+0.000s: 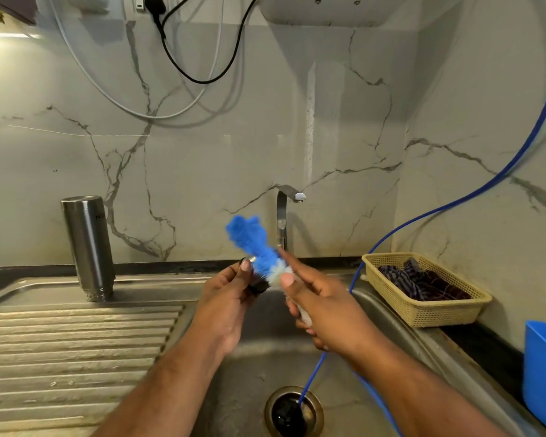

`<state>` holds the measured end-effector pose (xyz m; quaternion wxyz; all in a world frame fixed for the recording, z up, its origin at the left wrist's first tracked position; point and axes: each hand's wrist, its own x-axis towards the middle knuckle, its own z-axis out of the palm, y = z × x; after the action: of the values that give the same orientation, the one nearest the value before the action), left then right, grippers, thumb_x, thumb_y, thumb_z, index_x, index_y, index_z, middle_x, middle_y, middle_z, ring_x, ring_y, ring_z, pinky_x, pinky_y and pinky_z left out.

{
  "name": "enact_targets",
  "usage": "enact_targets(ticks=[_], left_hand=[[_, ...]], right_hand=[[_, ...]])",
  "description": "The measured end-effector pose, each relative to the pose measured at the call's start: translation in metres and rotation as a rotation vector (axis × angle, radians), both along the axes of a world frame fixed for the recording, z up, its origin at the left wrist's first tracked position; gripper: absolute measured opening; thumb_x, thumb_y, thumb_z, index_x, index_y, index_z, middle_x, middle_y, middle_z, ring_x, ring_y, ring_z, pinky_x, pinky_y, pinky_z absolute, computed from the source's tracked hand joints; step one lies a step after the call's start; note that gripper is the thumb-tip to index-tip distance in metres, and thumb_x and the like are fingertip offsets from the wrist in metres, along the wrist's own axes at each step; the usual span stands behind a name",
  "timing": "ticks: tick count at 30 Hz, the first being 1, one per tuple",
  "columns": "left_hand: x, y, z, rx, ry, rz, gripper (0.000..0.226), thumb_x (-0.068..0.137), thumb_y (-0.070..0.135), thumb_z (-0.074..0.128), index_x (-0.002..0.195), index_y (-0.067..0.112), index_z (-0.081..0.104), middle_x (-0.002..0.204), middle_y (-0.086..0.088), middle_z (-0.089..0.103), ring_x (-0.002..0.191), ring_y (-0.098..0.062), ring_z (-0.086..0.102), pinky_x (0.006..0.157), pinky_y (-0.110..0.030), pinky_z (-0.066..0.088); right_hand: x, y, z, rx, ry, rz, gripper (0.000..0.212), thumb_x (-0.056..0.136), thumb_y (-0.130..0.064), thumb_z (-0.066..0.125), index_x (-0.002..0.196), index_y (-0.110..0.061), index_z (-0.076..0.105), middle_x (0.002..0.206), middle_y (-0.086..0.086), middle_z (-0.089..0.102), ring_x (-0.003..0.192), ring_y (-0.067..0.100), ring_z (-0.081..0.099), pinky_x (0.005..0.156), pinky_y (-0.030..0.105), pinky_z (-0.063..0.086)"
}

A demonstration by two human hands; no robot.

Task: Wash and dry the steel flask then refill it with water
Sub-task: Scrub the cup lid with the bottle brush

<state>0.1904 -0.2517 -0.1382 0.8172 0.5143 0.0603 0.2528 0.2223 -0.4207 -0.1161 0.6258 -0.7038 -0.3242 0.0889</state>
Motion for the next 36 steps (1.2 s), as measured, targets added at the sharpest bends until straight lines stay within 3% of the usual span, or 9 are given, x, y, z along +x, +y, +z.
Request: enact_targets(ticks=[5, 7, 10, 14, 19, 24, 27, 31, 36], left_hand=[[-0.001, -0.001, 0.004, -0.034, -0.027, 0.000, 0.023, 0.090, 0.021, 0.063, 0.107, 0.006, 0.069, 0.102, -0.012, 0.076, 0.097, -0.020, 0.071, 0.082, -0.029, 0.053], [-0.003, 0.000, 0.006, -0.024, -0.052, 0.034, 0.019, 0.093, 0.019, 0.062, 0.106, 0.007, 0.069, 0.100, -0.010, 0.077, 0.097, -0.021, 0.071, 0.083, -0.029, 0.053], [-0.004, -0.005, 0.002, 0.221, -0.024, 0.061, 0.020, 0.098, 0.016, 0.059, 0.113, 0.008, 0.069, 0.104, -0.009, 0.078, 0.102, -0.021, 0.072, 0.088, -0.031, 0.055], [-0.003, -0.006, -0.001, 0.409, -0.008, 0.076, 0.023, 0.098, 0.018, 0.061, 0.118, 0.011, 0.069, 0.108, -0.007, 0.077, 0.107, -0.020, 0.072, 0.101, -0.038, 0.052], [-0.004, 0.001, 0.001, 0.334, -0.013, 0.185, 0.020, 0.097, 0.020, 0.063, 0.114, 0.013, 0.070, 0.104, -0.005, 0.078, 0.104, -0.020, 0.072, 0.098, -0.036, 0.053], [-0.001, -0.013, -0.007, 0.421, 0.019, 0.046, 0.022, 0.097, 0.018, 0.062, 0.117, 0.009, 0.069, 0.107, -0.007, 0.077, 0.106, -0.020, 0.072, 0.101, -0.040, 0.053], [0.002, -0.011, -0.005, 0.291, -0.005, 0.045, 0.021, 0.098, 0.015, 0.061, 0.115, 0.006, 0.069, 0.106, -0.011, 0.077, 0.104, -0.022, 0.071, 0.097, -0.034, 0.053], [0.001, -0.002, -0.007, 0.176, 0.005, 0.100, 0.022, 0.094, 0.017, 0.065, 0.112, 0.007, 0.070, 0.102, -0.011, 0.077, 0.101, -0.024, 0.070, 0.093, -0.035, 0.054], [0.000, -0.014, -0.010, 0.289, 0.017, -0.052, 0.040, 0.085, 0.027, 0.071, 0.119, 0.006, 0.069, 0.111, -0.013, 0.076, 0.111, -0.026, 0.070, 0.100, -0.040, 0.052]], right_hand=[[0.011, -0.001, -0.003, 0.010, 0.089, -0.153, 0.041, 0.105, -0.047, 0.048, 0.142, -0.062, 0.042, 0.080, 0.003, 0.053, 0.052, 0.007, 0.041, 0.041, 0.022, 0.030], [0.006, -0.004, -0.007, 0.003, 0.079, -0.092, 0.040, 0.104, -0.047, 0.049, 0.139, -0.066, 0.043, 0.080, 0.002, 0.054, 0.052, 0.004, 0.042, 0.042, 0.021, 0.031], [-0.005, 0.000, 0.004, -0.015, -0.016, -0.018, 0.040, 0.104, -0.044, 0.050, 0.139, -0.064, 0.045, 0.072, -0.006, 0.054, 0.049, -0.002, 0.043, 0.043, 0.014, 0.034], [0.009, 0.004, 0.001, -0.002, 0.050, -0.165, 0.040, 0.105, -0.046, 0.047, 0.142, -0.060, 0.043, 0.076, 0.001, 0.054, 0.053, 0.007, 0.043, 0.040, 0.020, 0.033], [0.006, 0.001, -0.015, -0.020, 0.116, -0.142, 0.044, 0.104, -0.046, 0.049, 0.143, -0.065, 0.038, 0.081, 0.002, 0.056, 0.056, 0.009, 0.045, 0.043, 0.022, 0.034], [0.006, 0.008, 0.000, 0.042, 0.064, -0.147, 0.038, 0.106, -0.042, 0.048, 0.135, -0.066, 0.042, 0.074, 0.002, 0.051, 0.050, 0.008, 0.042, 0.040, 0.022, 0.032], [0.013, 0.003, -0.009, 0.024, 0.145, -0.219, 0.041, 0.107, -0.042, 0.045, 0.145, -0.056, 0.042, 0.076, 0.003, 0.052, 0.051, 0.009, 0.044, 0.039, 0.021, 0.033], [0.002, 0.005, -0.016, -0.024, 0.127, -0.121, 0.047, 0.106, -0.040, 0.047, 0.148, -0.058, 0.036, 0.078, 0.004, 0.051, 0.050, 0.008, 0.044, 0.040, 0.023, 0.039], [0.010, 0.005, -0.003, 0.015, 0.065, -0.211, 0.046, 0.107, -0.041, 0.047, 0.150, -0.053, 0.037, 0.080, 0.005, 0.053, 0.053, 0.010, 0.046, 0.040, 0.024, 0.039]])
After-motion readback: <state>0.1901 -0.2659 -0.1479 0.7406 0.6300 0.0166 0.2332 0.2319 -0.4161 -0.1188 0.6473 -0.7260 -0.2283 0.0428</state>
